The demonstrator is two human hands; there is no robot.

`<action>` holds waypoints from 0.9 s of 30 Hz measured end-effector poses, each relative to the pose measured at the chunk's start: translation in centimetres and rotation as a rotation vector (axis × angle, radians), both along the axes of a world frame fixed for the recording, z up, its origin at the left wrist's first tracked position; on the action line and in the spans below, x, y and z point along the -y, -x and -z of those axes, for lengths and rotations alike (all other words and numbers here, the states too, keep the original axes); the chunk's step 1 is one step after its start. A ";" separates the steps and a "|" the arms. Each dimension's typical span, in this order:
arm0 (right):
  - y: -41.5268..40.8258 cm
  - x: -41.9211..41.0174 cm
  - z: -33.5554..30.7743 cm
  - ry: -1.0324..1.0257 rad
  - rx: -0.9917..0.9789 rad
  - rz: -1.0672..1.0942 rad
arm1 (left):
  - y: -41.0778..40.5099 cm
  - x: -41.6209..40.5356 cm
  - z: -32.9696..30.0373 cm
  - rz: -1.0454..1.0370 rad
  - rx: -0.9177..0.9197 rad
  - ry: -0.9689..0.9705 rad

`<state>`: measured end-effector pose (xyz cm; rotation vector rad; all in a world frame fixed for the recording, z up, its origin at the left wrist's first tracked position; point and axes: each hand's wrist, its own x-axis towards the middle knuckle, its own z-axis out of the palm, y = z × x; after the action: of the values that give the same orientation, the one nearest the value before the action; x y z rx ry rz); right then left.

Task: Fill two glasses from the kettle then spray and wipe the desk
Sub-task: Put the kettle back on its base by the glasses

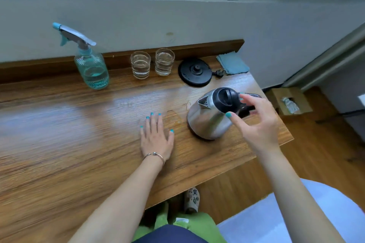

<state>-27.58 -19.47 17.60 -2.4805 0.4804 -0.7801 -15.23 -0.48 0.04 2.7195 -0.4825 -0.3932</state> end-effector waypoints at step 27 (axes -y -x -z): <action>-4.1 13.4 4.9 -0.626 -0.122 -0.417 | 4.9 12.8 -7.0 -0.250 -0.195 0.848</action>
<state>-23.45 -32.89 12.73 -1.9421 0.1905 -0.2543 -20.11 -13.25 7.09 1.8649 -0.1811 -0.2906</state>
